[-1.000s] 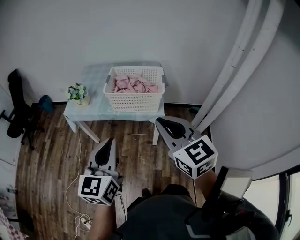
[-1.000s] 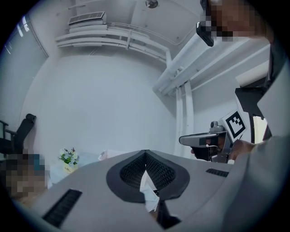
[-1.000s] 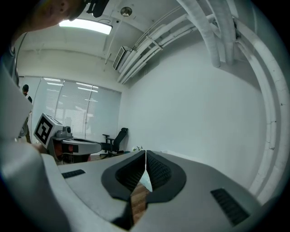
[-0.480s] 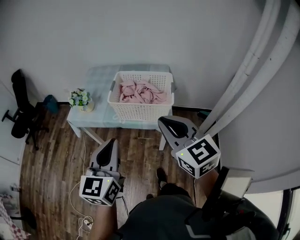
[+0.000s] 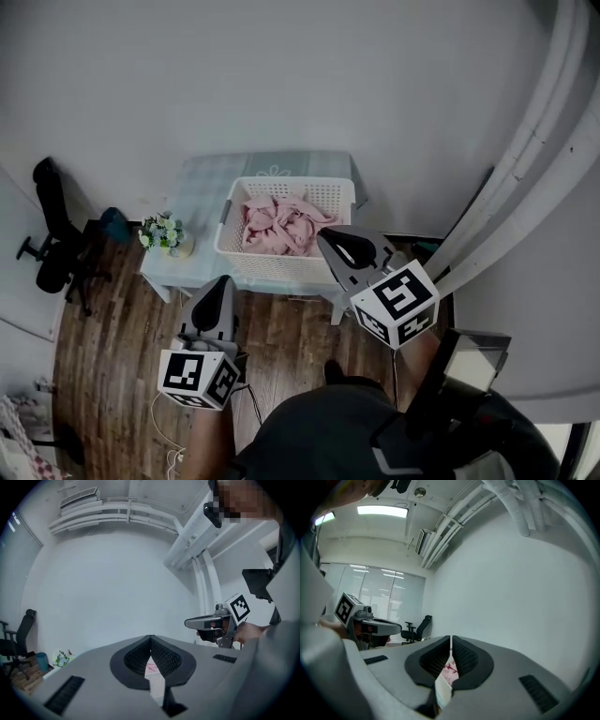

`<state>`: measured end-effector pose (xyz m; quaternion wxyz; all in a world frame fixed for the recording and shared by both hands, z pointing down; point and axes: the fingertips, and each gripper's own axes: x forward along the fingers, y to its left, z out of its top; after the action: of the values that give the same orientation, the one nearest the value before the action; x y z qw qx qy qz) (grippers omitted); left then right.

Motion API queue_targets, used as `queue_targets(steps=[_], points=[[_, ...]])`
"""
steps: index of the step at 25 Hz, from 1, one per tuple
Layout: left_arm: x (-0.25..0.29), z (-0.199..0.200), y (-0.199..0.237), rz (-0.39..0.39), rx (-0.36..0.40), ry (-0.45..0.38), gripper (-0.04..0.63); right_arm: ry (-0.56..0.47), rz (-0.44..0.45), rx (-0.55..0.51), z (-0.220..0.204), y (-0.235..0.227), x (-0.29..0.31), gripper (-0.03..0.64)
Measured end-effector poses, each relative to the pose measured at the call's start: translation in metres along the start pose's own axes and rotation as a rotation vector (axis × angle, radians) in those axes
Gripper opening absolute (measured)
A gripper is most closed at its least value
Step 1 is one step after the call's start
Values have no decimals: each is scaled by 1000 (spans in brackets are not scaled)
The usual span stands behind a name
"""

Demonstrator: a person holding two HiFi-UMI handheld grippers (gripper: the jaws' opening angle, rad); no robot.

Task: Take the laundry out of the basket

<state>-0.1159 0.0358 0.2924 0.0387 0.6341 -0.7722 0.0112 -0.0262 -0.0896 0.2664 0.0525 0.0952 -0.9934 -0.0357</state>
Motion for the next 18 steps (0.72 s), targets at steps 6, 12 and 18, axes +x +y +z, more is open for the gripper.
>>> queue_targets(steps=[6, 12, 18], points=[[43, 10, 6, 29, 2, -6, 9, 6, 58, -27, 2, -38, 24, 20], [71, 8, 14, 68, 28, 25, 9, 52, 97, -47, -16, -69, 55, 35], [91, 1, 39, 89, 19, 44, 9, 171, 168, -63, -50, -77, 102, 208]])
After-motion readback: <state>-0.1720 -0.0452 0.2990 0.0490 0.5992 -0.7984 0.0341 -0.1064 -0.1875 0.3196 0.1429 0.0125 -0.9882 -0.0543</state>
